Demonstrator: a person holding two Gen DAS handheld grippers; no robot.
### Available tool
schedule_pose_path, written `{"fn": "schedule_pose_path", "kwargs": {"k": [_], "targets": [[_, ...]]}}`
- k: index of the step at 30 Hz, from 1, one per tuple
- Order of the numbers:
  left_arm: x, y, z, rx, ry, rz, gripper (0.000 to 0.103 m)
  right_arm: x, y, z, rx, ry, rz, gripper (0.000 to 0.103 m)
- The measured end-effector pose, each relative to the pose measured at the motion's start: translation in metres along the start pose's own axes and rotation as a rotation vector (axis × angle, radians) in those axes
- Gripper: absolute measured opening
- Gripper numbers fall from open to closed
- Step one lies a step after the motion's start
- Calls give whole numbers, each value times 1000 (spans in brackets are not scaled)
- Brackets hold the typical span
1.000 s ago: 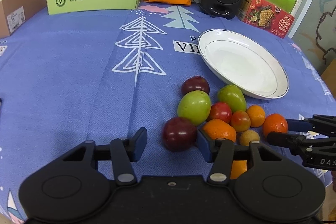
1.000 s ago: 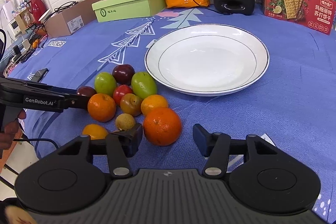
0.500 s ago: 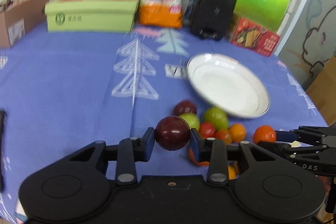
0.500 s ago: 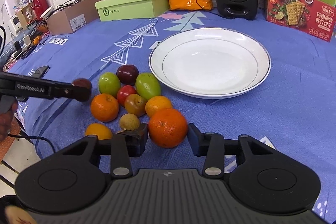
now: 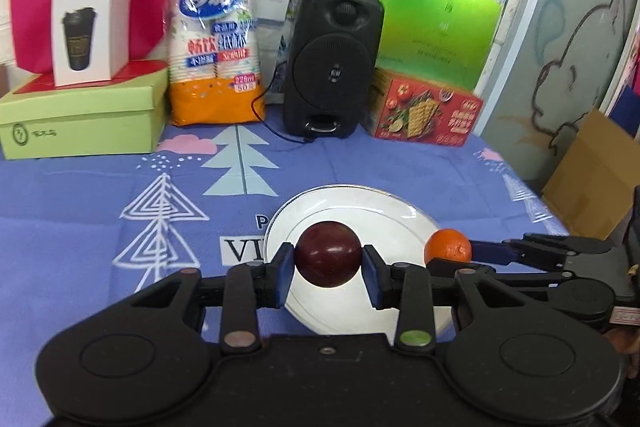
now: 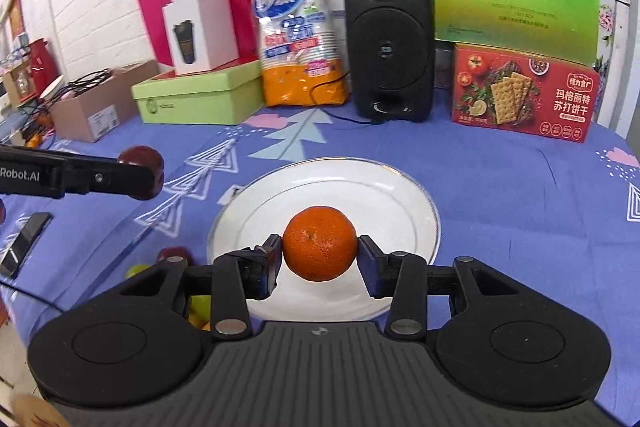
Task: Organize fruits
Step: 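Place the plum on the white plate with the left tool while the right tool places the orange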
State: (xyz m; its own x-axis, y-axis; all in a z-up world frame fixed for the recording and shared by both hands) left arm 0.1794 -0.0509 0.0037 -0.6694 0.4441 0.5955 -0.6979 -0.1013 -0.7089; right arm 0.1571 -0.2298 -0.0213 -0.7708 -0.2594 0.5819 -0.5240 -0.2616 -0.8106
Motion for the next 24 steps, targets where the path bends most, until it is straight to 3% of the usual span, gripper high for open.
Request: {"fn": "schedule_pose_path", "kwargs": {"k": [11,24], "targets": [[-74,-3,-7,-17,-13,-81,80,-58,-4,18,59,29,-56,71],[-102,3,-14,-30,-25,-128,81,-85,-3,24,66,9,-81,71]]}}
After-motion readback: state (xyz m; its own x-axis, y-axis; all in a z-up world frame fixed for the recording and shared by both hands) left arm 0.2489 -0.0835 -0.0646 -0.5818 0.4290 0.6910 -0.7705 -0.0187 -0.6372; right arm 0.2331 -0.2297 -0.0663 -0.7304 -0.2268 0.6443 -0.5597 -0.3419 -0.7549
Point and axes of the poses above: each gripper's, at about its wrist camera, not at the fingertips, and x roughly against the way its jaws point, z to its right, y to its underside, the point moved 6 cm from there along -x, roughly the way its jaws point, and after that the axes turned 13 degrees about x, right-handed, at the moved point
